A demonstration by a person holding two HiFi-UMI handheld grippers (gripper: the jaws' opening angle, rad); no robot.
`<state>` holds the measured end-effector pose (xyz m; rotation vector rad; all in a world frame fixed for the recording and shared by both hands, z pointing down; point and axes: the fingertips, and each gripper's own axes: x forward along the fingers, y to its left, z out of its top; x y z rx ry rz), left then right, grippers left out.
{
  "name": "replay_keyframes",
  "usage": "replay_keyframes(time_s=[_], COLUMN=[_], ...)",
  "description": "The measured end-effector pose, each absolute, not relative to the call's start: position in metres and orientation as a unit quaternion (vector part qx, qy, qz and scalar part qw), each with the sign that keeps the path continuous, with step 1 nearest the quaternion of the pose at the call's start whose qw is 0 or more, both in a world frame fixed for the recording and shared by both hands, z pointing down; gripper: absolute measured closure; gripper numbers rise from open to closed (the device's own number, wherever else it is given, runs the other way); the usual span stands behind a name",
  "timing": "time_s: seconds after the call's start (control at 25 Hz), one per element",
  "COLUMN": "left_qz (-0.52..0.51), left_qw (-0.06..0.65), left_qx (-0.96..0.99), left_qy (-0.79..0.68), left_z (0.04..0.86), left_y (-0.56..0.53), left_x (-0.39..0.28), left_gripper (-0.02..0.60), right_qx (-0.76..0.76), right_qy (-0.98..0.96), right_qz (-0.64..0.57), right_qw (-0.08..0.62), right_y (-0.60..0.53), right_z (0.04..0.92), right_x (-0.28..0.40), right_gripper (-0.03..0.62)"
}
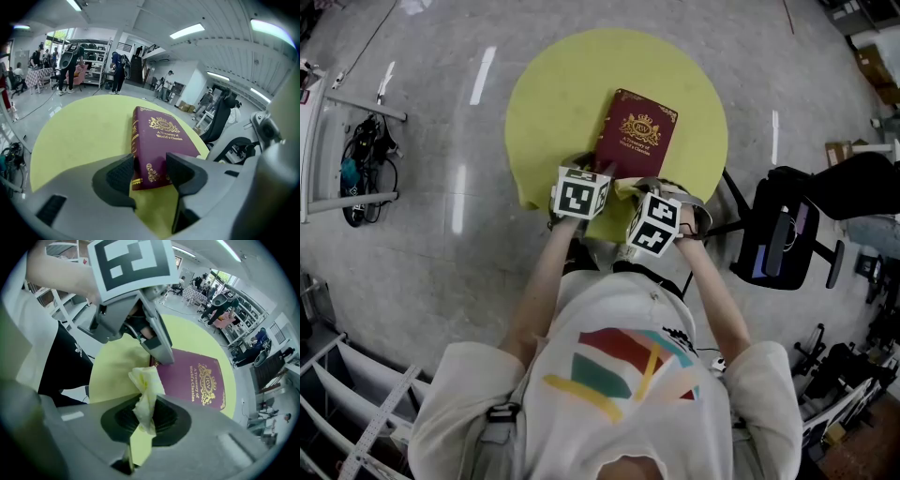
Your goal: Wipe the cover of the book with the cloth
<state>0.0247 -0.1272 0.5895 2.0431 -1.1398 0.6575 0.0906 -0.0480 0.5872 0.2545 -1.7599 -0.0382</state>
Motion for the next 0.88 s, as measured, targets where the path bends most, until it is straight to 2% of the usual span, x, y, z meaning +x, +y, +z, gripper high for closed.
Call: replay_keyframes(time_s=[0.44,0.48,0.56,0.72,0.88], left_qz=[0.253,0.250,0.225,0.123,0.073], left_qw=[0.348,0.345,0.332,0.314,0.271], left_qx=[0.787,0.784,0.783,0.787,0.789], left_qy=[-0.443,-0.451,-0.476,-0.517,-0.547], left_z=[0.589,0.586,0.571,0.519,0.466], left_y=[-0.128,-0.128,-0.133,-0.149,-0.162], left_x=[0.022,0.017,0.006,-0.016,-0.037], left_gripper=[0.371,0.396,0.561,0.566,0.566], right_qx=[0.114,0.115,0.127,0.166,0.213], right_qy=[-0.771,-0.772,-0.777,-0.784,-0.788], right_qz=[-0.006,-0.007,-0.013,-0.047,-0.088], right_qw=[0.627,0.625,0.616,0.597,0.572], right_y=[-0.045,-0.046,-0.053,-0.086,-0.130], right_z=[0.590,0.588,0.582,0.546,0.494], right_x=[0.089,0.089,0.088,0.092,0.091], right_gripper=[0.565,0.565,0.565,0.565,0.565])
